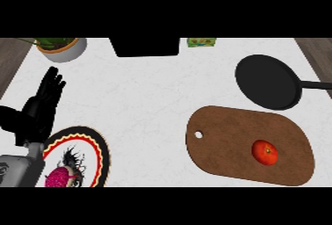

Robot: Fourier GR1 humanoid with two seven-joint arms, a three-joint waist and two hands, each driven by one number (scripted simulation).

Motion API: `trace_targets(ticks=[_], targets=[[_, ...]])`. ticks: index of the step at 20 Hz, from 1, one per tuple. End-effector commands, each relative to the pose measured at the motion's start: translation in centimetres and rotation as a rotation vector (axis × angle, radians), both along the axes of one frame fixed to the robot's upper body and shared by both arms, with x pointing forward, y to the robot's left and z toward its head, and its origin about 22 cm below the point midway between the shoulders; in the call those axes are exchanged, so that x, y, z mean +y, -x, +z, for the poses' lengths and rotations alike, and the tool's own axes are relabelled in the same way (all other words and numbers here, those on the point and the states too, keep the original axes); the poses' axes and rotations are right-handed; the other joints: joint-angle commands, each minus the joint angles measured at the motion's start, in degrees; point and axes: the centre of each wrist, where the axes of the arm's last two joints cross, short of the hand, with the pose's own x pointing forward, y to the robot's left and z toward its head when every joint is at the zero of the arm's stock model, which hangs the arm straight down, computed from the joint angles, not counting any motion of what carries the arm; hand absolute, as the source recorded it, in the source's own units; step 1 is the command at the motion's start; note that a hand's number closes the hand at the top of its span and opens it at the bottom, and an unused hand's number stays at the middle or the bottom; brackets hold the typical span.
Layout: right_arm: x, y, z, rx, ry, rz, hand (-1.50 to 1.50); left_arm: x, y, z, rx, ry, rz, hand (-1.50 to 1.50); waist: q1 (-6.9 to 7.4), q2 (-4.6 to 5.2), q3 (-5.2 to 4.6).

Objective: Pick the tomato from the cutting board and place it in the pan

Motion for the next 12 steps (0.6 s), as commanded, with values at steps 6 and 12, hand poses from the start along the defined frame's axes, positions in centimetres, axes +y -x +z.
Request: trace_targets(ticks=[6, 12], targets=[[1.3, 0.4, 11.8, 0.255, 0.303, 0.045, -1.50, -0.9, -0.7, -0.2, -0.011, -0.013, -0.020, 0.00, 0.67, 0.24, -0.11], [3.8, -2.1, 15.5, 0.234, 0.371, -0.002, -1.50, -1.8, -0.8, -0.2, -0.018, 0.012, -0.042, 0.00, 2.27, 0.34, 0.06]])
